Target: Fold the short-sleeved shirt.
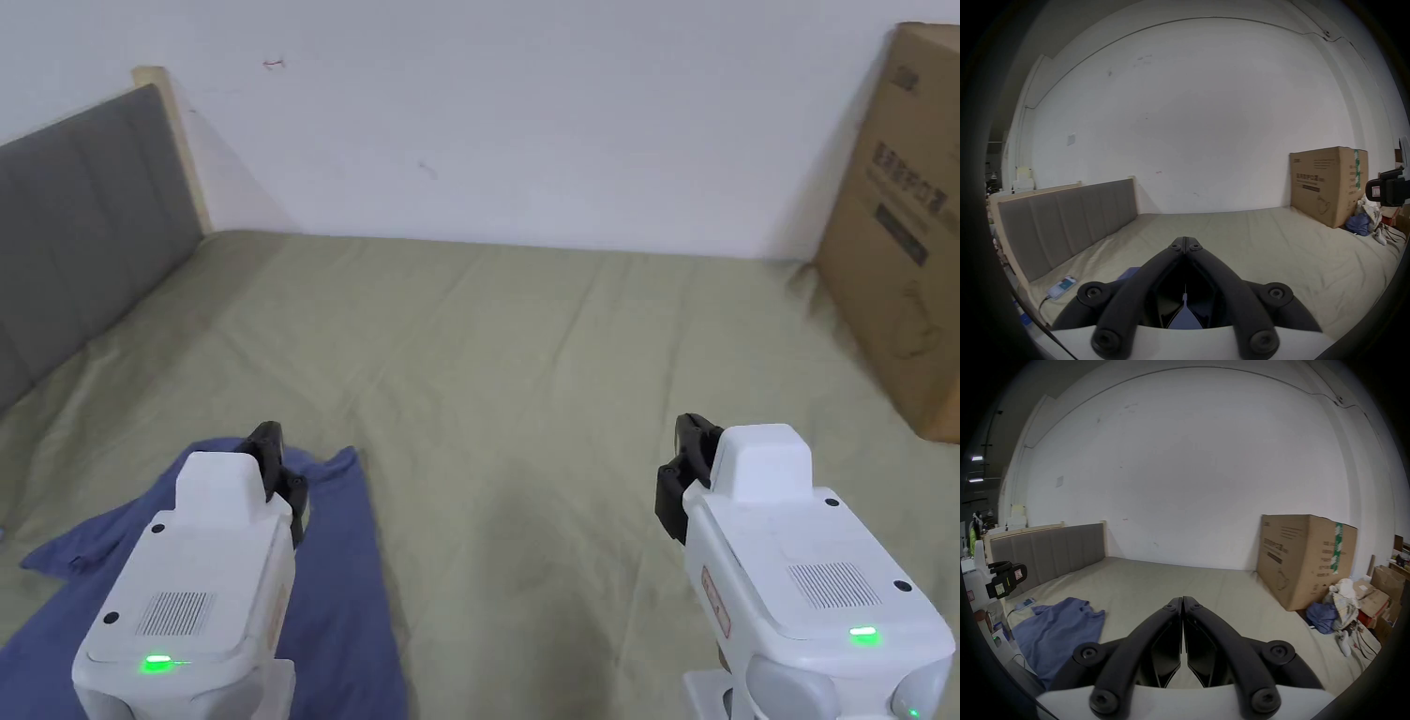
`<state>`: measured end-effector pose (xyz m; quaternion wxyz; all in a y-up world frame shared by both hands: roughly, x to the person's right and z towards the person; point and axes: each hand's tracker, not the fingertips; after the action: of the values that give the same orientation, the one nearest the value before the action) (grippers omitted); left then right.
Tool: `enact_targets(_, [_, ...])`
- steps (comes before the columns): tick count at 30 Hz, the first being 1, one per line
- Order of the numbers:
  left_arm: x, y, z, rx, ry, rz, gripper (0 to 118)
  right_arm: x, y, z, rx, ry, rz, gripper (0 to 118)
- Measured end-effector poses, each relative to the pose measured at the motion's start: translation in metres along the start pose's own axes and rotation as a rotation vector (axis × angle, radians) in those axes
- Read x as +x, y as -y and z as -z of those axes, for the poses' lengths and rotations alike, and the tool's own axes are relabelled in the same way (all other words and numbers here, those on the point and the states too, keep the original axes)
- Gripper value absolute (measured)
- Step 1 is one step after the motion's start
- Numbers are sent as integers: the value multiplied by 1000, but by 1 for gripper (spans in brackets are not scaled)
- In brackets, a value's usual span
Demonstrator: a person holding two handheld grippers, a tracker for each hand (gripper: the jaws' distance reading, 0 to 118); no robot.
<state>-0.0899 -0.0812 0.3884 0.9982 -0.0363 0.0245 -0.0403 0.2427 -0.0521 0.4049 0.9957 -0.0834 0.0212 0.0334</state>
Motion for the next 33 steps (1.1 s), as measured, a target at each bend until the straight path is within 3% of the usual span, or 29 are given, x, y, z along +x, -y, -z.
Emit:
enact_targets(15, [-136, 12, -50, -54, -288, -9, 0, -128, -10, 30, 8, -300, -7, 0])
enact_targets(27, [-158, 32, -10, -275, -187, -89, 0, -139, -1, 43, -18, -327, -10, 0])
enact_targets(29, [-157, 39, 8, -347, -155, -108, 6, -136, 1, 48, -25, -317, -11, 0])
enact_targets(33, [-153, 58, 57, -567, -112, -159, 30, -127, 7, 58, -47, -294, -15, 0])
